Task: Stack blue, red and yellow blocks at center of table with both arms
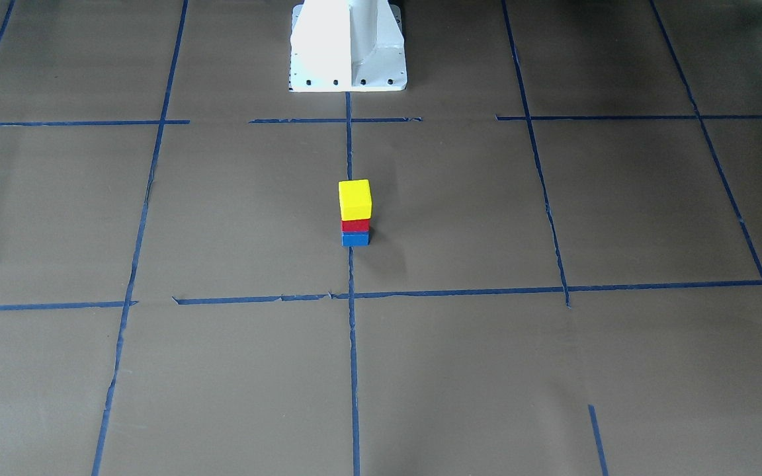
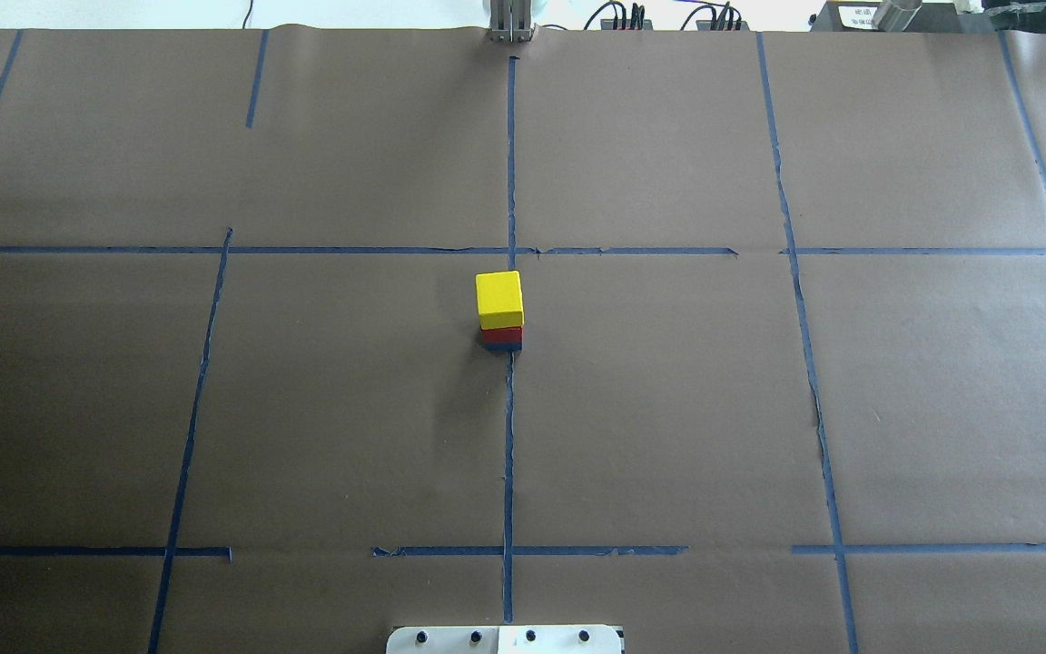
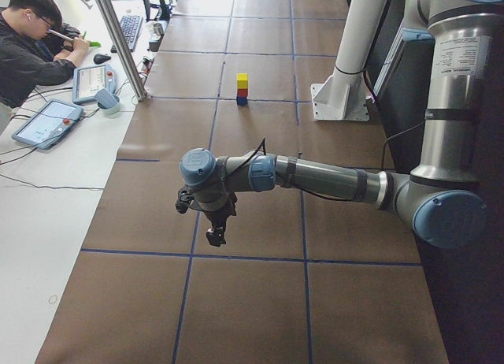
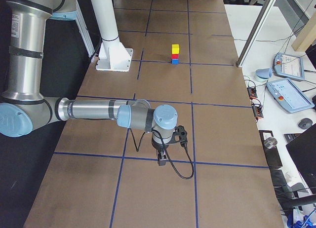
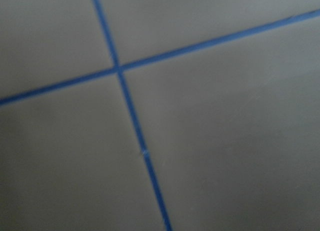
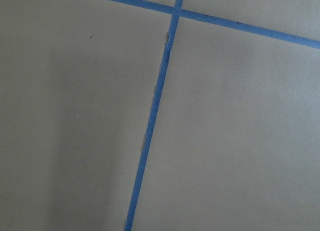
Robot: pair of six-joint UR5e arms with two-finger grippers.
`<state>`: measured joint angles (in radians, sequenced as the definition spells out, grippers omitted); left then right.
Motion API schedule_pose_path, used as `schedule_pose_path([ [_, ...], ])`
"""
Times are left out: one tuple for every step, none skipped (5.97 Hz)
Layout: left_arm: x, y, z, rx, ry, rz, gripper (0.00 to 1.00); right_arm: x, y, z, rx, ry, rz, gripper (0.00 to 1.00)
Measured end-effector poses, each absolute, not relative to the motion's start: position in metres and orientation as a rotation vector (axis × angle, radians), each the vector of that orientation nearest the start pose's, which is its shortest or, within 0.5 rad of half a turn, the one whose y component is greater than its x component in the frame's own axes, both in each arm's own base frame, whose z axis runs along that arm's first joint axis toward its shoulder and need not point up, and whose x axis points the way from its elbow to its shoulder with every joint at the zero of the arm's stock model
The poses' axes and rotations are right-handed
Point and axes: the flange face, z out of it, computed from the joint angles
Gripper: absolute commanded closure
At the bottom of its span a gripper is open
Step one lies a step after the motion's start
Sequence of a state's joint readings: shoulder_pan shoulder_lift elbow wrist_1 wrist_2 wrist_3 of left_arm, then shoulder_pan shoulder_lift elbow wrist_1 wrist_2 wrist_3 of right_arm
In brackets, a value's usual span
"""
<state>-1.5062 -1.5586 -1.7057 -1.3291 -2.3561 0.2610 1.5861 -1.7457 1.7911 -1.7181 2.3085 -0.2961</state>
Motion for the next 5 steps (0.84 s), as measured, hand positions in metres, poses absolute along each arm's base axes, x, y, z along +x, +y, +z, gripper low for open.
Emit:
schedule_pose_path([
  [-0.038, -0.473, 0.627, -0.043, 0.791, 0.239, 0.00, 0.073, -0.409, 0.646, 0.019, -0.745, -0.231, 0.00],
  [-0.041, -0.471, 0.629, -0.044, 0.778, 0.232, 0.00, 0.073, -0.408, 0.646, 0.020, -0.745, -0.231, 0.00],
  [-0.045, -0.466, 0.635, -0.056, 0.738, 0.233, 0.00, 0.073, -0.408, 0.646, 0.020, -0.745, -0.231, 0.00],
  [-0.048, -0.460, 0.643, -0.068, 0.705, 0.234, 0.00, 0.073, -0.408, 0.646, 0.019, -0.745, -0.230, 0.00],
  [-0.050, -0.448, 0.652, -0.075, 0.697, 0.235, 0.00, 0.073, -0.408, 0.646, 0.019, -0.745, -0.230, 0.00],
])
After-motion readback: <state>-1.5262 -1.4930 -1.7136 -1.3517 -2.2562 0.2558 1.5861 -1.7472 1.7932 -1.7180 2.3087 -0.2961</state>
